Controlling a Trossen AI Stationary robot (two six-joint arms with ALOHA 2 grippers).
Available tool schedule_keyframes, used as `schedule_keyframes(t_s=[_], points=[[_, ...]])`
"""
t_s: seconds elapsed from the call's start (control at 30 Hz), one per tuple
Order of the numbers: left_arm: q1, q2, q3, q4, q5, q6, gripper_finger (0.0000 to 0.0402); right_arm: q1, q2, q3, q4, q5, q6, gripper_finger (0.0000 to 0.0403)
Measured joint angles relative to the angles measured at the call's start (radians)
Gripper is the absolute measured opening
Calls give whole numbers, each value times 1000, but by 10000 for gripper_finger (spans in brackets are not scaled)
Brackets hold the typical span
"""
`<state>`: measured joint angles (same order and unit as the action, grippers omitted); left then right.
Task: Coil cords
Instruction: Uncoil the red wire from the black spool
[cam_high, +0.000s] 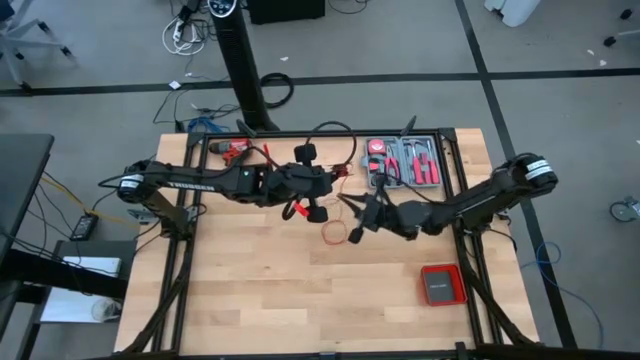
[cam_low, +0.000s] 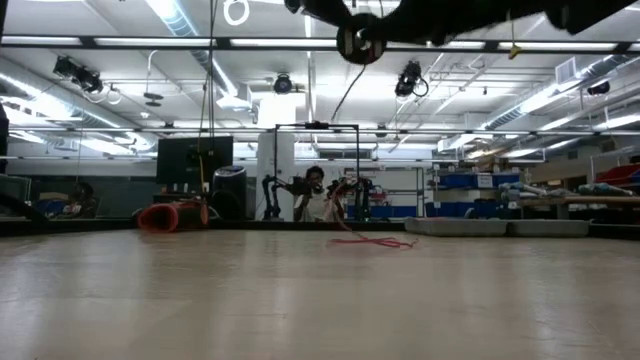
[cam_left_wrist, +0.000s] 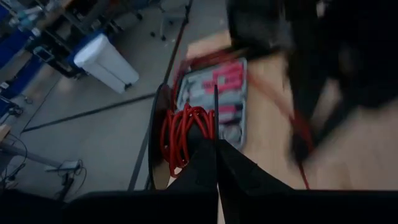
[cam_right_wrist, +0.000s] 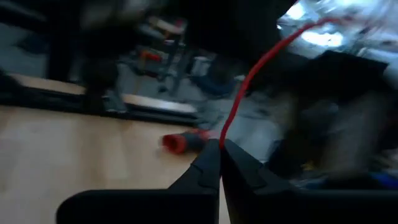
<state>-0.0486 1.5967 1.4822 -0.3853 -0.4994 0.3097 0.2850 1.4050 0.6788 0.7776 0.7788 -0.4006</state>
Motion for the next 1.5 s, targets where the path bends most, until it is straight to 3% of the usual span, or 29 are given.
schedule_keyframes(t_s=[0.07,0.17,0.3,0.43,0.57,0.77,0.9,1.03,1.17,1.3,1.5], points=[[0,0,0,-41,-4,-3,0,35,-57,0,-43,54,-35,3],[-7,-12,0,-68,-4,-20,0,76,-146,0,-241,151,0,2],[-25,-46,0,-63,90,-6,0,93,-238,0,-608,272,247,1],[-40,-77,0,-73,122,73,0,70,-250,0,-871,144,524,1],[-43,-102,0,-67,229,191,0,26,-207,0,-970,66,603,1],[-29,-99,0,-53,579,292,0,-116,-179,0,-955,72,506,0],[-5,-82,-1,-113,717,292,0,-214,-199,0,-863,90,364,0],[14,-62,0,-137,758,293,0,-287,-208,0,-614,64,185,0],[30,-26,0,-139,760,310,0,-322,-196,0,-387,-74,40,0],[57,8,0,-160,760,310,0,-332,-201,0,-315,-131,-20,0],[108,38,-1,-175,746,300,0,-308,-266,0,-390,-179,-27,0]])
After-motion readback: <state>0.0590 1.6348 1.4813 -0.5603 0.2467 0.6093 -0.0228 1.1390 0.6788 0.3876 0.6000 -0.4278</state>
